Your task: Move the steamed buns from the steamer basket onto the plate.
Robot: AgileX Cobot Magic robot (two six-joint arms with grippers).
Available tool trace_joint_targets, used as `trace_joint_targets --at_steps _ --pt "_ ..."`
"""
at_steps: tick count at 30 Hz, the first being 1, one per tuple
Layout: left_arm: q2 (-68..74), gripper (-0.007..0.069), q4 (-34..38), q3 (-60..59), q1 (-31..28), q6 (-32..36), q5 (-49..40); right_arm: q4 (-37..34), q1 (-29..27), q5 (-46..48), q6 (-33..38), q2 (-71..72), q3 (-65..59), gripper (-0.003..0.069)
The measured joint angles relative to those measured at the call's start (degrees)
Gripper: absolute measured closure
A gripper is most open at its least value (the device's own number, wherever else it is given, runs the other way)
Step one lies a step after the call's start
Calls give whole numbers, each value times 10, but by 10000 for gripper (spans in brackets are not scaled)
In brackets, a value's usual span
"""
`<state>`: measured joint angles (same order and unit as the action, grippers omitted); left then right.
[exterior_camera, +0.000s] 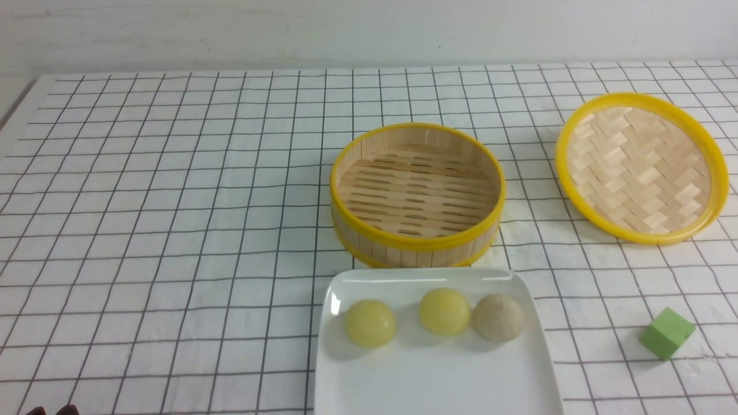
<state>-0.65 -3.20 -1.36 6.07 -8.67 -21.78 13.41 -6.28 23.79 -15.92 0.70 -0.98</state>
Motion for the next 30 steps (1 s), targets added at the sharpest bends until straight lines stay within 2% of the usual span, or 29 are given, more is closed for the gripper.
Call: trace_joint_targets --at_steps 14,30 --pt "0 384 -34 0 0 0 -1 0 0 0 0 0 0 419" --pt "0 384 -37 0 0 0 -1 0 0 0 0 0 0 419"
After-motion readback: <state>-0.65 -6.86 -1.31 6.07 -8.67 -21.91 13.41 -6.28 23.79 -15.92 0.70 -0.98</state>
